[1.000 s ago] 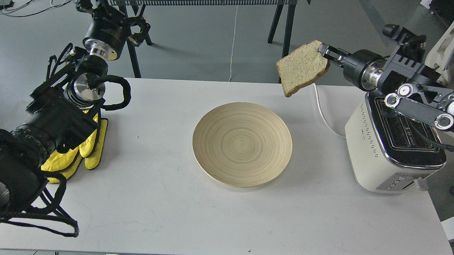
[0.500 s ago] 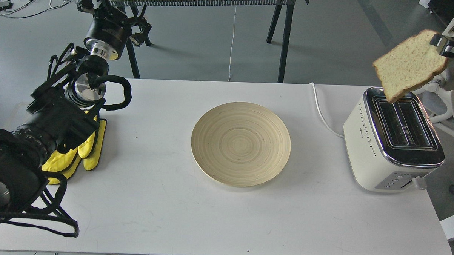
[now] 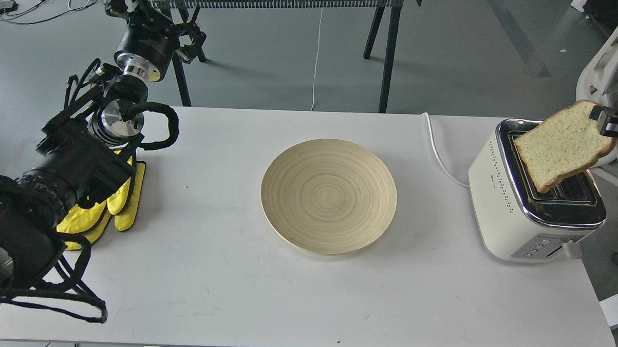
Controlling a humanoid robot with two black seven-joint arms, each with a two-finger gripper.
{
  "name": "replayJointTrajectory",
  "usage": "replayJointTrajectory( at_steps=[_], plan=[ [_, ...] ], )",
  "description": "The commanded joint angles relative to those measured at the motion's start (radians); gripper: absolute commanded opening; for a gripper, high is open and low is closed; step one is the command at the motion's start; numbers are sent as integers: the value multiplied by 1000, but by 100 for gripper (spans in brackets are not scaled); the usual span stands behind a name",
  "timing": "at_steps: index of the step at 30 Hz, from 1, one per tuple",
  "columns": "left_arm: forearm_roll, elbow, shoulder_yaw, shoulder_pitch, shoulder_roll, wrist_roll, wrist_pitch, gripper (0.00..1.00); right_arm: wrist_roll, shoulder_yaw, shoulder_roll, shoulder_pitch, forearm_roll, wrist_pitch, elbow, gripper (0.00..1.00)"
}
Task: Put bread in toaster with right arm
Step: 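Lower the held bread slice into the toaster slot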
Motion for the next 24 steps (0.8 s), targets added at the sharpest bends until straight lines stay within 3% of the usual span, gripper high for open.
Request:
replayJointTrajectory(
  at_steps=[1,24],
  plan=[
    [1,0,0,0,-1,0,0,100,0,0,30,-25,0,-3,-13,0],
    [-1,0,-2,0,-1,0,0,100,-2,0,16,-8,-5,-6,-42,0]
  ],
)
